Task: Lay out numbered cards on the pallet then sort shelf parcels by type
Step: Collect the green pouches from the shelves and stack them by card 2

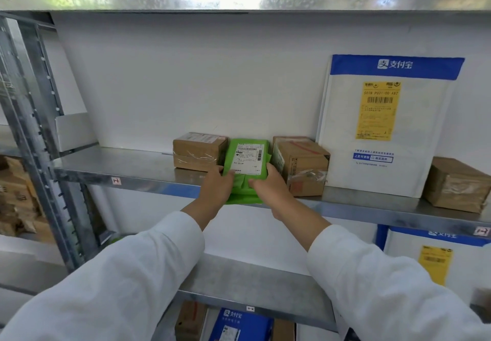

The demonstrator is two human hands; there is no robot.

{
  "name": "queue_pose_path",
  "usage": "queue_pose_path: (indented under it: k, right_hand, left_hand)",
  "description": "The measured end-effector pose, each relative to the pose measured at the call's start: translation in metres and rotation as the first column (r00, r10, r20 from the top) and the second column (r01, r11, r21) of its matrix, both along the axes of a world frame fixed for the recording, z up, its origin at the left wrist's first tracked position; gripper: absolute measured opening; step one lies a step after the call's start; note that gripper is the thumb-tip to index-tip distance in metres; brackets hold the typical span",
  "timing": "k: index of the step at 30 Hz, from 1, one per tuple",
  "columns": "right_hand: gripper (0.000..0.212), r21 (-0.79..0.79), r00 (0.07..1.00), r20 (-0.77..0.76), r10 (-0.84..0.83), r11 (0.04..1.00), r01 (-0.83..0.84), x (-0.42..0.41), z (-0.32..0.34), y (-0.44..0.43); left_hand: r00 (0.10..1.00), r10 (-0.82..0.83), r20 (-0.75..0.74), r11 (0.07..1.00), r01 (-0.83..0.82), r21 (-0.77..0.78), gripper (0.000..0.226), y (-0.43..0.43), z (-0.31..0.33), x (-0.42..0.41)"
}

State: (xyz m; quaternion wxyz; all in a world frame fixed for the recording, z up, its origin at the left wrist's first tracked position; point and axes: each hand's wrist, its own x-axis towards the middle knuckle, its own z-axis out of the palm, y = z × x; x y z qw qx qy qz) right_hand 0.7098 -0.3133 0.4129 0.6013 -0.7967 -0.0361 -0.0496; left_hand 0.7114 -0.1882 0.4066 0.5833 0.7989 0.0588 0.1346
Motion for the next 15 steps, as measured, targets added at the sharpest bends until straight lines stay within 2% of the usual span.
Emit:
queue_pose_path:
  k: [7,12,15]
  right_hand:
    - [0.055,0.043,0.984,0.176,0.002,0.999,-0.009,-0.015,0.004,-0.005]
    - [0.064,0.091,0.962,0.272,0.007,0.995,-0.033,-0.038,0.007,-0.003]
    - [0.07,0.105,0.943,0.332,0.018,0.993,-0.056,-0.059,0.003,0.0]
  left_hand:
    - [0.985,0.027,0.173,0.999,-0.023,-0.026,0.034,-0.003,0.005,-0.015]
    - [0.944,0.009,0.329,0.992,0.033,-0.121,0.037,0.003,0.008,-0.038]
    - [0.933,-0.008,0.359,0.99,0.059,-0.13,0.043,0.013,0.002,-0.062]
